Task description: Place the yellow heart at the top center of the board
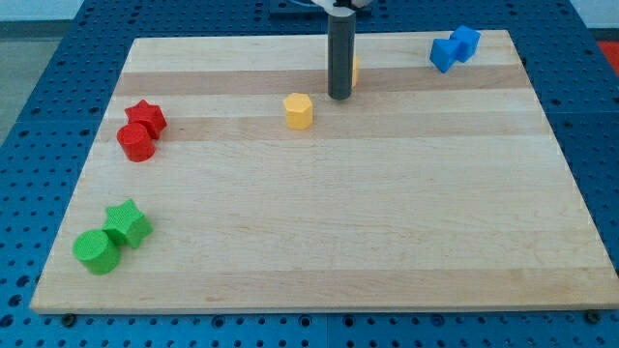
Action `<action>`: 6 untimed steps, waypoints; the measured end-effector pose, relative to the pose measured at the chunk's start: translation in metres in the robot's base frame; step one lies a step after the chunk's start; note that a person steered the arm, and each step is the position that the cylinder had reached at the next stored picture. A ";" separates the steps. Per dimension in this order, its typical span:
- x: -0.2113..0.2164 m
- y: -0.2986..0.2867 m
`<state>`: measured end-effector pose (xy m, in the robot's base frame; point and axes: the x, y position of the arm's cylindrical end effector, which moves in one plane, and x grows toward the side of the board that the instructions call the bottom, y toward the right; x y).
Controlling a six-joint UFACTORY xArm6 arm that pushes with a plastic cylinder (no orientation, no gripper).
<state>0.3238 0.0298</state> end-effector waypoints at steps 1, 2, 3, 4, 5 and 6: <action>-0.011 0.005; -0.031 -0.001; -0.047 -0.002; -0.062 -0.003; -0.064 -0.005; -0.033 -0.006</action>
